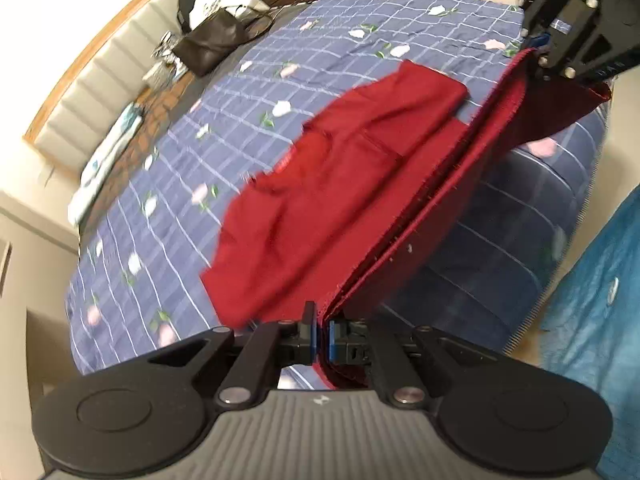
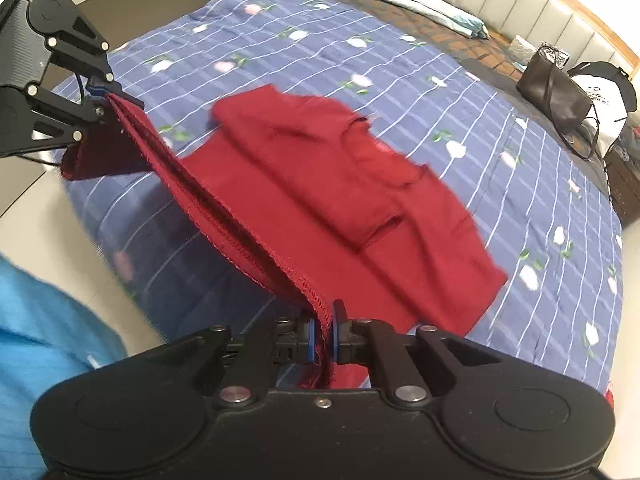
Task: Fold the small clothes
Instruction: 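Carry the hem up and over toward the collar with both tools, then lay the hem onto the collar and open both tools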
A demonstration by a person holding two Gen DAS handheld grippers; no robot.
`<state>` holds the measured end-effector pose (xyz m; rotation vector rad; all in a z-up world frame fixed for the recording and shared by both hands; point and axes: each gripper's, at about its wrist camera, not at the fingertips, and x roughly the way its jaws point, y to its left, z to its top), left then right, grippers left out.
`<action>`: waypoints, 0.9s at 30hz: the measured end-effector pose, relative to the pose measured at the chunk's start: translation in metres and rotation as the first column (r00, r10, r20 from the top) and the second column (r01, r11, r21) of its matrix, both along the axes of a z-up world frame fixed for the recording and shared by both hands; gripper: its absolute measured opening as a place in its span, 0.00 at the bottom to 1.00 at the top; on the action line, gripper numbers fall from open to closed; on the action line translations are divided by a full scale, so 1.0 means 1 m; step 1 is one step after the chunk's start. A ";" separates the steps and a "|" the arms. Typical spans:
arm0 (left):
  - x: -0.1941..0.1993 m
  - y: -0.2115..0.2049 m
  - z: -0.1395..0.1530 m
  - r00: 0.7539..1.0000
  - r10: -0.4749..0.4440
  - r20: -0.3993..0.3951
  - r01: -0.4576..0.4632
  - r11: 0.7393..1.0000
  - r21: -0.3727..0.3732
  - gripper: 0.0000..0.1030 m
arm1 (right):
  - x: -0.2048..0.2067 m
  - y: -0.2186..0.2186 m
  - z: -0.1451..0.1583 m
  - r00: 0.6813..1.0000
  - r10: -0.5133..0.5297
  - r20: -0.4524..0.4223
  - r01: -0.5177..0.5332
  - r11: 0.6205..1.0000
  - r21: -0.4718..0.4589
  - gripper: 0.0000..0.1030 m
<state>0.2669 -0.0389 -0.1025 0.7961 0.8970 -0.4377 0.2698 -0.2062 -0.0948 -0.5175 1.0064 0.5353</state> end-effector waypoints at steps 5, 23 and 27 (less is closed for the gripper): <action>0.082 -0.003 0.006 0.997 -0.083 -0.006 0.083 0.996 0.015 0.05 | 0.083 -0.004 0.002 1.000 -0.003 0.002 0.003 1.000 0.002 0.08; 0.321 0.001 -0.076 0.987 -0.017 -0.161 0.023 0.999 0.036 0.10 | 0.308 -0.007 -0.080 0.988 -0.073 -0.139 0.071 0.997 -0.016 0.10; 0.347 0.006 -0.096 0.972 0.077 -0.222 -0.079 0.997 0.001 0.17 | 0.326 -0.010 -0.097 0.977 -0.119 -0.179 0.119 0.993 -0.009 0.11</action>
